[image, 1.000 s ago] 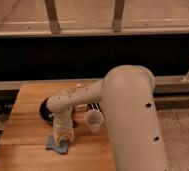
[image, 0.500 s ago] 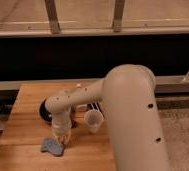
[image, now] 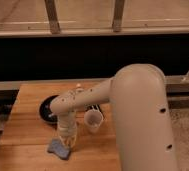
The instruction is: Wipe the white sponge on the table
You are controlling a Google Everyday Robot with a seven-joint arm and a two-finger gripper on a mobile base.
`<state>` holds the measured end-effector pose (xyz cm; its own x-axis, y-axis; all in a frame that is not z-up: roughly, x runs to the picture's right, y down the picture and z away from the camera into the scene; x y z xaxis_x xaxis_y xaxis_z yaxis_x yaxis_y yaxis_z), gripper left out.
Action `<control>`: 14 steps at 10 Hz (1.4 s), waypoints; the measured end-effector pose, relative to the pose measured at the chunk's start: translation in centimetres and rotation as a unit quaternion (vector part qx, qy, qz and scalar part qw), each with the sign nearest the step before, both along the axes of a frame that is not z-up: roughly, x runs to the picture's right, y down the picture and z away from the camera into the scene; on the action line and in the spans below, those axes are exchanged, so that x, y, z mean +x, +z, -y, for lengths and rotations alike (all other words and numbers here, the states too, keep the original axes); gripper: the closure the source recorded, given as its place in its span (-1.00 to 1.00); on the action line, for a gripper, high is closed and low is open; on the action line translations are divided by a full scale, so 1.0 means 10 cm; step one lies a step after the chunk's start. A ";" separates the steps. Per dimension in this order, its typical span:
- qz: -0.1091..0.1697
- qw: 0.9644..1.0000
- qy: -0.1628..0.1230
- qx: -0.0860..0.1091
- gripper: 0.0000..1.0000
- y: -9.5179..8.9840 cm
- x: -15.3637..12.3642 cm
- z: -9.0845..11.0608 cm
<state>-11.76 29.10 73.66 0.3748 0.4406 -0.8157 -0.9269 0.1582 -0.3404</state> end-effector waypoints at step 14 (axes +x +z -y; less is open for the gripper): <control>0.005 0.996 -0.088 -0.009 1.00 0.02 -0.49 0.23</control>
